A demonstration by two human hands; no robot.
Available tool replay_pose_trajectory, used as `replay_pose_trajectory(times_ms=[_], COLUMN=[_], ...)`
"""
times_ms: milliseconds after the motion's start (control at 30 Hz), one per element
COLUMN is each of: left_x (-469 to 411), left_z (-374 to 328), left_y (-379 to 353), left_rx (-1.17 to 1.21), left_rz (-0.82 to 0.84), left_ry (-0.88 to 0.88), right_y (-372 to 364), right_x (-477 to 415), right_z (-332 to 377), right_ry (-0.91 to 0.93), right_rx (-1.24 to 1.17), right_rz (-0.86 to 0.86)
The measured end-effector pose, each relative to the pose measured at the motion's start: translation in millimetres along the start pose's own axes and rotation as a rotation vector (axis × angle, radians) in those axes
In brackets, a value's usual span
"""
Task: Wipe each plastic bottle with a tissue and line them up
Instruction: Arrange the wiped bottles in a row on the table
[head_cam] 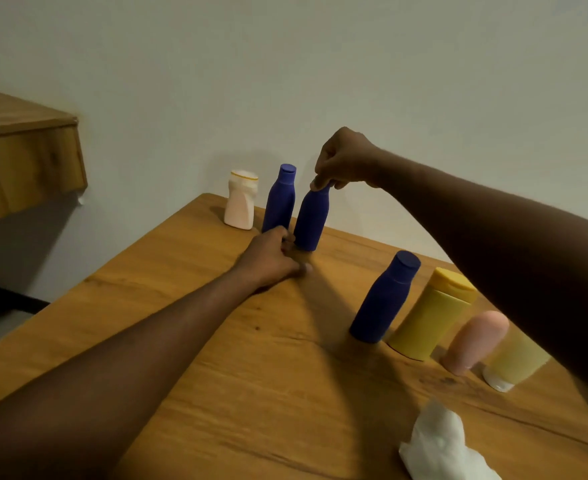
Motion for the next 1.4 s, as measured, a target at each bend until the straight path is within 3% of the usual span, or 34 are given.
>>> replay_pose_trajectory(times_ms=[433, 733, 1067, 1267, 1400], left_x=[-14.0, 11.9, 96.9, 140.1, 154.2], left_z=[1.1, -9.4, -68.1, -94.7, -97.9], left_y=[-11.8, -7.7, -11.7, -27.9, -41.9], left_rx=[-0.207, -0.064, 0.245, 0.314, 0.296], left_rz=[-0.018, -0.054, -0.143, -0.136, -0.091], left_ry=[-0.025, 0.004, -0.045, -0.046, -0.025], right_y=[-7.4, 7.3, 54.9, 42.9, 37.2], right_x=[-12.4, 12.7, 121.1, 185.1, 201.5], right_z=[-8.9, -4.0, 4.3, 5.6, -2.6], right_ry=[0.022, -0.005, 0.036, 0.052, 0.097], right_rx=[0.025, 0.091, 0.042, 0.305, 0.436], right_rz=[0.049, 0.07, 0.144, 0.251, 0.225])
Point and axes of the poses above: each hand's wrist, its own x-axis away from the middle knuckle, its own y-axis out of the back of the hand, z = x × y, the point moved 1 cm from there along -x, towards the middle knuckle, and after that the axes turned 6 degrees about x, right-handed, at the moved point
